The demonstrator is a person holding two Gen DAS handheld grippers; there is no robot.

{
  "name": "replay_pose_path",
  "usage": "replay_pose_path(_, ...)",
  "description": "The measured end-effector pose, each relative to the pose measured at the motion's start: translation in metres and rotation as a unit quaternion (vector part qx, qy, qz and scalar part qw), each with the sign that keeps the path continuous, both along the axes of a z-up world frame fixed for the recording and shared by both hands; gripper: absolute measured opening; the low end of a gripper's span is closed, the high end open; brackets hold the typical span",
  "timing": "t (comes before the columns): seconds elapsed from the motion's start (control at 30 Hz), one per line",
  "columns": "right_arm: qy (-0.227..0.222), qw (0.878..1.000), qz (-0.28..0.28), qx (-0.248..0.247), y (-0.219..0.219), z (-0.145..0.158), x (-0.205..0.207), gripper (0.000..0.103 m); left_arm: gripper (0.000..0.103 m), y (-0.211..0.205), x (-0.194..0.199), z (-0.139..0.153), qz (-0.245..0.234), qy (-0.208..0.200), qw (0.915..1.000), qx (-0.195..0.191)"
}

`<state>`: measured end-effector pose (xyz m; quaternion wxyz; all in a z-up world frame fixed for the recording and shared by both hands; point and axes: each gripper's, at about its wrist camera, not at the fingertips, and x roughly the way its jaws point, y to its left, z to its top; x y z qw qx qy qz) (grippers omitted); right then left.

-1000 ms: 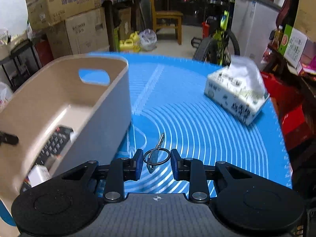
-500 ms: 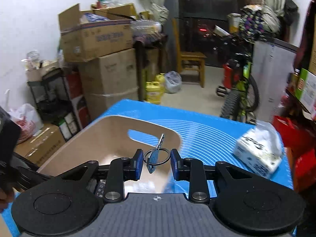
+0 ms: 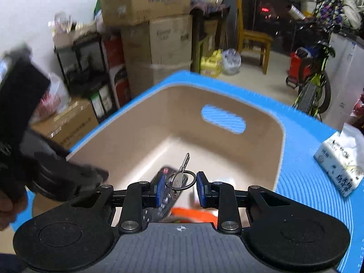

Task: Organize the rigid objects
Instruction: 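Carry the key with the right tool and drop it into the bin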

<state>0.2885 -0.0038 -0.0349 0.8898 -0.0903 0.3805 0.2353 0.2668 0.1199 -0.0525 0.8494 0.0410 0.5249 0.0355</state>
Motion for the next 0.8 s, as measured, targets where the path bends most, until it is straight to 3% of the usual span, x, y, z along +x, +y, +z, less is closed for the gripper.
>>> replay_pose_path(0.17,0.043,0.999,0.000,-0.021,0.010,-0.019,0.003,0.040,0.010,0.001,0.000,0.000,0.002,-0.001,1.0000,-0.003)
replay_pose_path(0.4,0.027,0.999,-0.016,0.000,0.001,-0.008,-0.004,0.067,0.012,-0.003,0.001,0.000,0.004,-0.001,1.0000,0.006)
replay_pose_path(0.57,0.010,0.998,-0.047,0.030,-0.017,0.013,-0.014,0.077,0.013,-0.006,-0.004,0.011,0.010,-0.020,0.9996,0.016)
replay_pose_path(0.73,-0.013,0.996,-0.082,0.043,-0.041,0.035,-0.037,0.083,0.045,-0.017,-0.019,0.040,0.004,-0.065,0.9978,0.011)
replay_pose_path(0.8,-0.019,0.994,-0.095,0.044,-0.052,0.044,-0.047,0.084,0.051,-0.026,-0.030,0.054,-0.003,-0.081,0.9966,0.015)
